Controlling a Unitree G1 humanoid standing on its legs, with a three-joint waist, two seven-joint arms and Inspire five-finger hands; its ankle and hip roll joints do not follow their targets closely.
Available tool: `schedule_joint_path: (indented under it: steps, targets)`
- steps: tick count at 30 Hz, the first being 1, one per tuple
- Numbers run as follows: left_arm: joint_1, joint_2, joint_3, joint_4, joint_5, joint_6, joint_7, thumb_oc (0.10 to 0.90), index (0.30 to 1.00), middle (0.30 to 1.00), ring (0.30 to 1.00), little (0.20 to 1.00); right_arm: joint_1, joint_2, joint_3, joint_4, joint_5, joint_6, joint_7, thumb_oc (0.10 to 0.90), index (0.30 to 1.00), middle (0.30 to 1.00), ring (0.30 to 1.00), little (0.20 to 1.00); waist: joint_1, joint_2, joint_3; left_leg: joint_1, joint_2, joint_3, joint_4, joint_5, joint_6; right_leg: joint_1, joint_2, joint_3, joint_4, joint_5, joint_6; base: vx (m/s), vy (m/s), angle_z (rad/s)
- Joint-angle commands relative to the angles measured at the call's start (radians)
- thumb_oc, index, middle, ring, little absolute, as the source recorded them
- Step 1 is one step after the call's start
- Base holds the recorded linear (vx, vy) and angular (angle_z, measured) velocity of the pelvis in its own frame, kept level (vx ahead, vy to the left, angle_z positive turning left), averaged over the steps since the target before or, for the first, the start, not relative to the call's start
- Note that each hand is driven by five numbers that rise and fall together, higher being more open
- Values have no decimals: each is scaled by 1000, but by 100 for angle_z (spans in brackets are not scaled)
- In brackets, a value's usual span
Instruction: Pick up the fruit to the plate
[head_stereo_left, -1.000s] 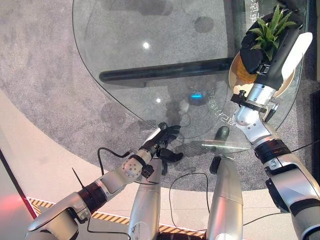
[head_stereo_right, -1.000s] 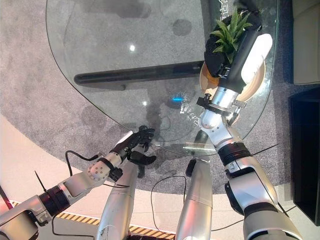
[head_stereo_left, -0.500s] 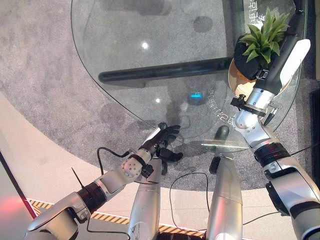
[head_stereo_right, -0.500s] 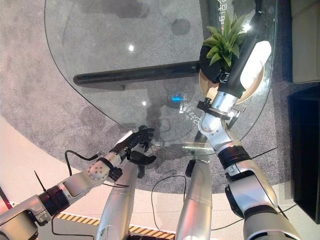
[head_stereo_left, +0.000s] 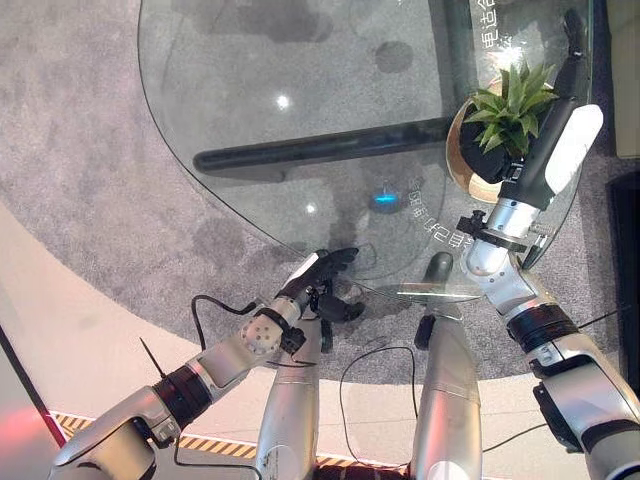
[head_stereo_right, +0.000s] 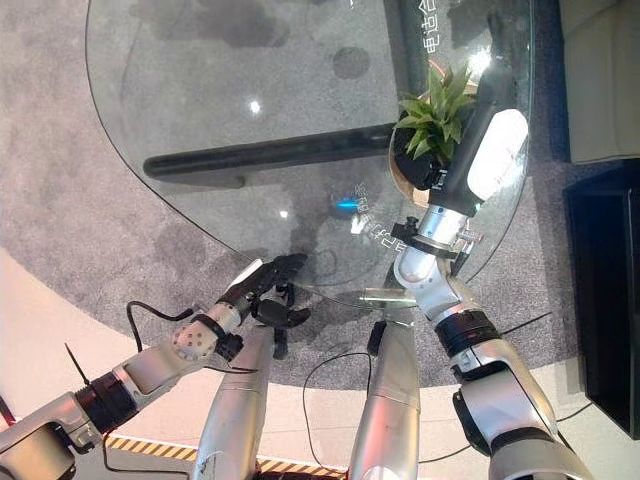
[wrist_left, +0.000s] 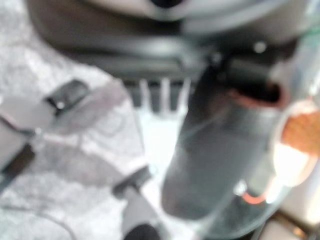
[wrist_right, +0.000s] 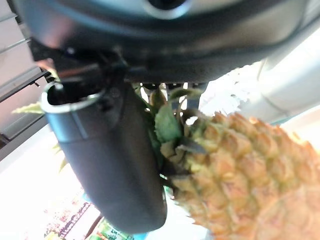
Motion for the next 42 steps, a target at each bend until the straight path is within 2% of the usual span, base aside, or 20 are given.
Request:
schedule_joint_path:
  steps: [1,21,26,42]
  targets:
    - [83,8,12,-148,33,-47,-17,800,900,900,900,900,-31,-95,-21,-147,-87,-3,-156,800,900,900,900,900,-14,21,-23,48,-119,104,12,-104,63,81,145,-64,-133,32,-4,0,0,0]
    - [130,26,50,-173,43,-43,-17,800,900,900,900,900,59,-130,-60,-311,-141,138,-214,800,900,900,900,900,-27,-15,-23,84,-115,104,18,-119,71,132,150,-60,-139,25,0,2,1,-1]
    - [137,27,51,-171,44,-48,-13,800,900,900,900,900,68,-132,-78,-323,-133,131,-234,800,900,900,900,900,-28,-17,-23,88,-115,103,18,-122,72,136,150,-57,-138,22,2,0,0,0]
    - [130,9,36,-153,32,-52,-1,800,900,900,900,900,12,-137,-50,-347,-149,88,-176,800,900,900,900,900,-21,-11,-23,74,-124,94,31,-125,73,125,145,-54,-135,24,3,0,0,0]
